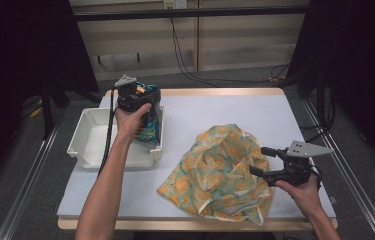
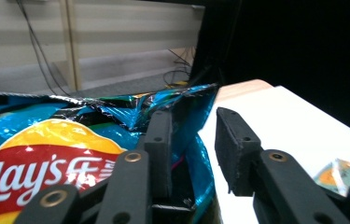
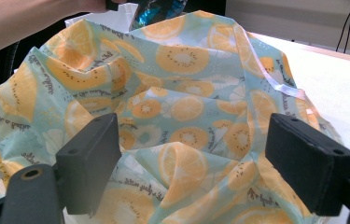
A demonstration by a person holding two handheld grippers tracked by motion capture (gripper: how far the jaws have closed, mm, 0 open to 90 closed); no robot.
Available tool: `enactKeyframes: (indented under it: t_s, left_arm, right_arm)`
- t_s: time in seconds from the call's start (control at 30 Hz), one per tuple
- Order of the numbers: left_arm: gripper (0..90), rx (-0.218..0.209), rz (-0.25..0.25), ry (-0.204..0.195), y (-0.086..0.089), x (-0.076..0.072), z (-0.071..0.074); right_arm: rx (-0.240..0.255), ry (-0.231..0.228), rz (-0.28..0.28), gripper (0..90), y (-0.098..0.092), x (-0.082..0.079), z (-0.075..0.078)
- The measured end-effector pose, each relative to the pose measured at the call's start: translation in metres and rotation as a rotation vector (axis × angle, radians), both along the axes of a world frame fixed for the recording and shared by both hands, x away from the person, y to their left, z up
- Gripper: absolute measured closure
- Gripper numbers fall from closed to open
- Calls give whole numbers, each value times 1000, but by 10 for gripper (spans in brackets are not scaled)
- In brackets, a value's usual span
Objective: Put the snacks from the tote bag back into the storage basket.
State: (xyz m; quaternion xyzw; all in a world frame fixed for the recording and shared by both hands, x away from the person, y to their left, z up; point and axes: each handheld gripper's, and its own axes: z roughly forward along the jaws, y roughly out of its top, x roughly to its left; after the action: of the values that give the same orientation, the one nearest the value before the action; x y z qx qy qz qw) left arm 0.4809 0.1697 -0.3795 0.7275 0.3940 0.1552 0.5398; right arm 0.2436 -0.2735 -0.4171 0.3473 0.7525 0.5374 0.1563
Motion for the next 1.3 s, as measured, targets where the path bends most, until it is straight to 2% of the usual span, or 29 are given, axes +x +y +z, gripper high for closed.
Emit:
enactKeyframes:
  t_s: [0.17, 0.23, 0.43, 0.63, 0.73, 0.87, 0.93, 1.0, 1.03, 1.17, 1.23, 1.3]
  left_arm:
    - [605, 4, -37, 21, -2, -1, -2]
    - [576, 21, -32, 18, -3, -1, -3]
    - [481, -11, -37, 16, -4, -1, -3]
    - [434, -5, -58, 6, -1, -2, 0]
    - [407, -10, -63, 8, 3, -2, 2]
    - [384, -39, -76, 3, 11, -6, 9]
    - [409, -37, -97, -4, 15, -10, 15]
    - [499, -19, -122, -17, 18, -15, 20]
    - [543, -24, -136, -22, 22, -18, 23]
    - [784, -19, -166, -50, 33, -30, 31]
    - [900, 12, -173, -59, 39, -37, 33]
    - [900, 17, -181, -60, 45, -42, 35]
  right_arm:
    - [1, 2, 2, 173, 0, 0, 0]
    - [2, 1, 1, 173, 0, 0, 0]
    - [6, -2, -3, 173, -2, 0, 1]
    - [8, -2, -3, 173, -2, 1, 1]
    - [6, -3, -3, 173, -1, 1, 1]
    - [13, -2, -5, 173, -2, 0, 2]
    - [12, -4, -4, 173, -2, 1, 2]
    - [15, -4, -3, 173, -2, 1, 2]
    - [14, -5, 0, 173, -2, 1, 1]
    - [10, -4, 4, 173, -2, 2, -1]
    - [13, -1, 0, 173, -2, 2, -1]
    - [16, 0, 4, 173, -3, 3, -2]
